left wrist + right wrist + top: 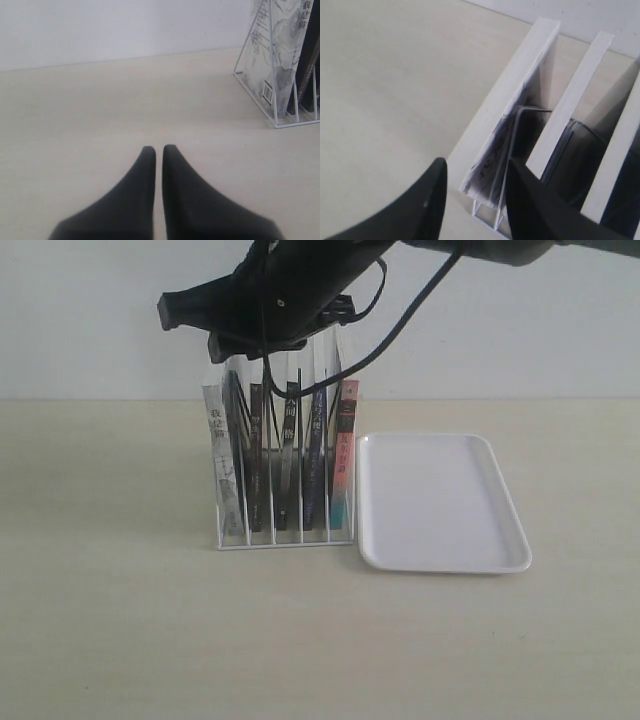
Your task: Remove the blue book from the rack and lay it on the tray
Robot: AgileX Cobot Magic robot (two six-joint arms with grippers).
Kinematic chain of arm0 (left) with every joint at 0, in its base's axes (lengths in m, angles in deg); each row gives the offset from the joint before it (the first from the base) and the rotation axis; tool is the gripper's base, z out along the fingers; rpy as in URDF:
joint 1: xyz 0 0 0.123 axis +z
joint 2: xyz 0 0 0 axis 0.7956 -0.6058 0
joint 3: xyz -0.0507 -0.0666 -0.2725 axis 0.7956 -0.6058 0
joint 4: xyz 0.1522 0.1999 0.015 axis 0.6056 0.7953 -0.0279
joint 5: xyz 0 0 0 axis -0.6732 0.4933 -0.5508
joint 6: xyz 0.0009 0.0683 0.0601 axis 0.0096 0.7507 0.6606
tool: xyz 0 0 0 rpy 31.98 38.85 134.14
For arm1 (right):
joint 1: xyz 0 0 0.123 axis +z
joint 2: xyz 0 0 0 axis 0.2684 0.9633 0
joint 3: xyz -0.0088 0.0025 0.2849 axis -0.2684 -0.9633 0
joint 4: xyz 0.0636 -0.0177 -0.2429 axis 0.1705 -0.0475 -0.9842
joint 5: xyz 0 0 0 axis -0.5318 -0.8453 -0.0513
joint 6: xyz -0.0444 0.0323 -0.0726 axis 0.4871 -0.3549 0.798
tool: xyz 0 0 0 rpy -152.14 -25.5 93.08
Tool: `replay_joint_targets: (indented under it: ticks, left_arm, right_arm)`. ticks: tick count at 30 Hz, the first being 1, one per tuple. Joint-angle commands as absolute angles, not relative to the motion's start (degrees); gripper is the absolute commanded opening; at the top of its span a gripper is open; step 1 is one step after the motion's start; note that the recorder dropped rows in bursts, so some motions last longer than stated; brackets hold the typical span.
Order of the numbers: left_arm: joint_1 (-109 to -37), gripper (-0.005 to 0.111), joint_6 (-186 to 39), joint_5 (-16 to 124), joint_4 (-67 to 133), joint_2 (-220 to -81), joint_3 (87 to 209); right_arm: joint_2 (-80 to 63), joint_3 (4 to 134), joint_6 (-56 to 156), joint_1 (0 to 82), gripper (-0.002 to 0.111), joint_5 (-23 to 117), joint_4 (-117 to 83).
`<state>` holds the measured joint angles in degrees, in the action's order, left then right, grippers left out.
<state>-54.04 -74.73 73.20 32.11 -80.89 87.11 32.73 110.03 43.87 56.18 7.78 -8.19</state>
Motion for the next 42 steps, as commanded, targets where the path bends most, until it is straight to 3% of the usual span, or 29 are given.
replay_joint_targets:
  ticks: [1, 34, 36, 40, 42]
  left_arm:
    - [-53.93, 0.005, -74.51, 72.47, 31.98, -80.71, 87.30]
    - [-53.93, 0.005, -74.51, 72.47, 31.98, -80.71, 87.30]
    - [-53.93, 0.005, -74.51, 72.47, 31.98, -80.71, 87.30]
    - [-53.93, 0.005, -74.51, 72.47, 31.98, -80.71, 87.30]
    - [-53.93, 0.005, -74.51, 72.47, 31.98, -80.71, 87.30]
  right_arm:
    - [33.12, 111.14, 38.53, 56.15, 0.038, 6.96, -13.69]
    - [40.80, 114.43, 28.72, 56.15, 0.037, 4.49, -21.92]
    - [40.81, 114.83, 28.72, 56.15, 0.032, 4.08, -21.92]
    - [40.81, 116.48, 29.70, 56.15, 0.002, 3.15, -21.92]
    - [40.81, 117.66, 29.86, 56.15, 0.000, 2.66, -21.92]
